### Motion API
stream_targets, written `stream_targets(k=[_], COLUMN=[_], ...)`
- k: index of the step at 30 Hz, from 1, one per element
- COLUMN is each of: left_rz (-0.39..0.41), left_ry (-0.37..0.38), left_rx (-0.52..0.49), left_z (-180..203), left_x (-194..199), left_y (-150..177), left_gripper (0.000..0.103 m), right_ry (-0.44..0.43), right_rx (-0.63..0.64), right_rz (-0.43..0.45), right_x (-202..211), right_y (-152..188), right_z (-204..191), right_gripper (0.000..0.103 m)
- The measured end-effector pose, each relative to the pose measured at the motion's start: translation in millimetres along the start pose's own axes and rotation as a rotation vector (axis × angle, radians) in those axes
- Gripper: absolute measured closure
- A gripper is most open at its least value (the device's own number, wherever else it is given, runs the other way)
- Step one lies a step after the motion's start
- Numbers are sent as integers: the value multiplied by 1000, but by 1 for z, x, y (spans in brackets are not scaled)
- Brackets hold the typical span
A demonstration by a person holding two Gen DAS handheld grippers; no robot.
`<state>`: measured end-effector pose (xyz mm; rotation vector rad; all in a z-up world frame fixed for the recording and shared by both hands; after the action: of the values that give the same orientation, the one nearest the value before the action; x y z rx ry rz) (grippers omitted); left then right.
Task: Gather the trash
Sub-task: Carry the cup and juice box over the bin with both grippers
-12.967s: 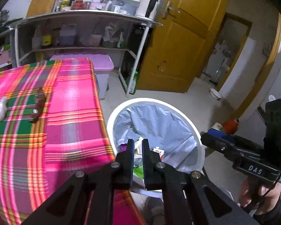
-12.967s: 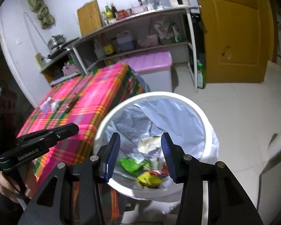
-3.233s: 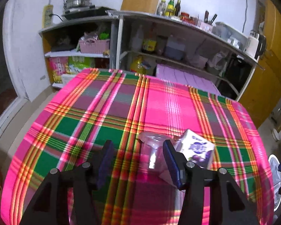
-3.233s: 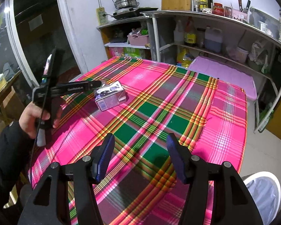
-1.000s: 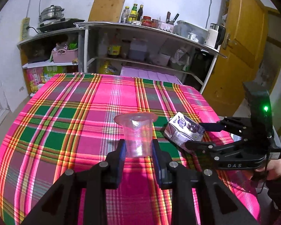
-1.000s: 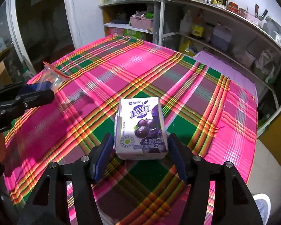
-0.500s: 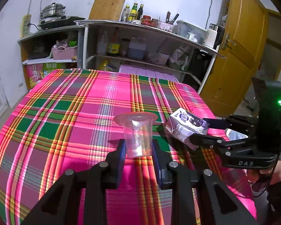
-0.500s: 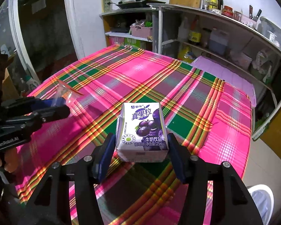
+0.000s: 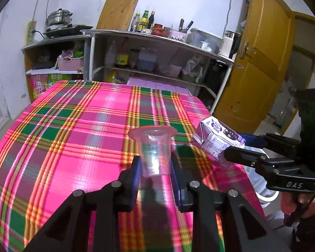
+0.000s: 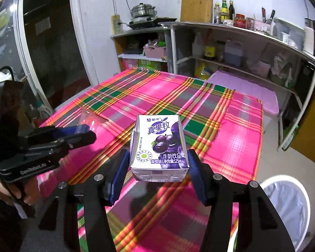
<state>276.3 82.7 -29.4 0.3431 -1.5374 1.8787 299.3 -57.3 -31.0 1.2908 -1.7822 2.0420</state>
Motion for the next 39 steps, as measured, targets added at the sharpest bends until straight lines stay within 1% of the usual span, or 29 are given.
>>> stream_targets(k=[8,14,22,30,39], left_rz=[17,8,-5,-38,-78], left_ry=[19,52,87,123,177], left_rx=[-25,-48,-76,-114,-169], left_z=[48,83,117,148,185], left_x=[27,36,41,26,-13], left_y=[20,35,43,45,40], left_gripper=[75,75,75,75,75], right_ry=[19,42,66,98,166], right_rx=[-67,-110,-161,-220,-289], right_rz=[38,66,80,92,83], right_x=[50,81,105,120,126], right_y=[26,44,65,79,96], right_z=[14,29,47,73,116], right_gripper=[47,47,47,47,47])
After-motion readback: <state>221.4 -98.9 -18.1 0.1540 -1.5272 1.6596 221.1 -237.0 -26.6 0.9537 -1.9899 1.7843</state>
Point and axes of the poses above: each gripper's, at about its wrist camera, not at the fingertips, and x roughly against the way its jaws point, z to its right, y to its underside, the point moved 8 cm from there along -x, roughly the way its jaws point, and after that the axes turned 4 degrees about y, right-handed, at the moved point
